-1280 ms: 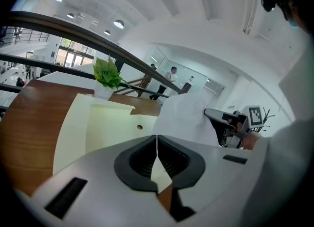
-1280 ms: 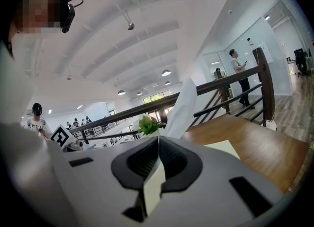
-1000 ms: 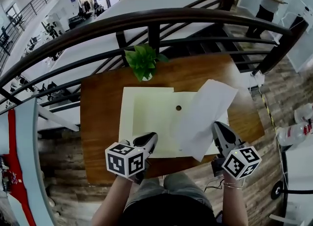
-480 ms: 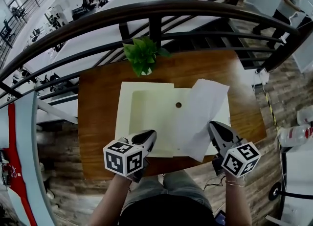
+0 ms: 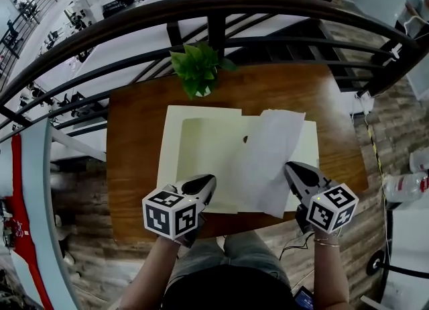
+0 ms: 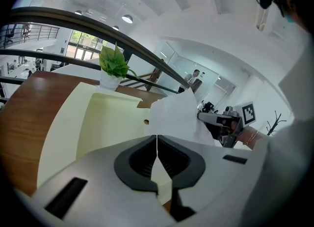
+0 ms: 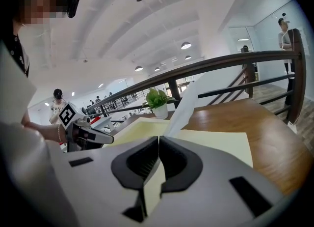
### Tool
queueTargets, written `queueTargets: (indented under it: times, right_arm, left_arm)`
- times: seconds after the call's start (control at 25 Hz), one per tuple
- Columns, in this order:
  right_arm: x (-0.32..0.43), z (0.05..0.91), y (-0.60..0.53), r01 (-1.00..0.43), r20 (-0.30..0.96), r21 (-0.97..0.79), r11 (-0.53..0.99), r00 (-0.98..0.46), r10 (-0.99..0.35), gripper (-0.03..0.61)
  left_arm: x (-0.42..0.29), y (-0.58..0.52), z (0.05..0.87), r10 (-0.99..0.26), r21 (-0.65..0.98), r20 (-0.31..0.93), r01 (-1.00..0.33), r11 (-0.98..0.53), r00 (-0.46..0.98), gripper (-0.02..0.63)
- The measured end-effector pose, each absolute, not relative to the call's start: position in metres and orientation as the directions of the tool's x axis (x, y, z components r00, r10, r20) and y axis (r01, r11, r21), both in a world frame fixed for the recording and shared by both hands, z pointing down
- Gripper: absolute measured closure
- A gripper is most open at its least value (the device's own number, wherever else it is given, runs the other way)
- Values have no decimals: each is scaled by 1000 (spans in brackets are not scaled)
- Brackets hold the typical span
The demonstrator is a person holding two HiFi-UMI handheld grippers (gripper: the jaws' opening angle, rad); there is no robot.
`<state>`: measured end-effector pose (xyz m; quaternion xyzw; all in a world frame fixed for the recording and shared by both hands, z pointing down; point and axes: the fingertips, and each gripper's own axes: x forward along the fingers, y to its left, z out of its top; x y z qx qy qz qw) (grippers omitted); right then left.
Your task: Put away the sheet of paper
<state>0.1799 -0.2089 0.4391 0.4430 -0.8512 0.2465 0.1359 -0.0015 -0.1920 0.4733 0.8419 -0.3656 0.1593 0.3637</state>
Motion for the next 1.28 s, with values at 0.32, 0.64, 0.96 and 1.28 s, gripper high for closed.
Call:
queueTargets:
  times: [0.32, 0.64, 0.96, 1.28]
  right_arm:
    - [173, 455, -211, -807, 487, -313, 500, -589, -645, 548]
    - [168, 469, -215, -800, 523, -314, 511, -595, -610, 548]
    - [164, 486, -219, -805, 558, -322, 497, -586, -588, 548]
    - [159, 502, -223, -810, 568, -354, 468, -584, -580, 548]
  left_arm:
    - [-7, -198, 477, -505, 488, 548, -745, -455, 667, 594]
    - [-14, -199, 480, -516, 486, 557, -759, -434, 651, 594]
    - [-18, -198, 483, -522, 491, 564, -768, -412, 640, 594]
    - [-19, -197, 488, -526, 499, 569, -774, -390, 632, 594]
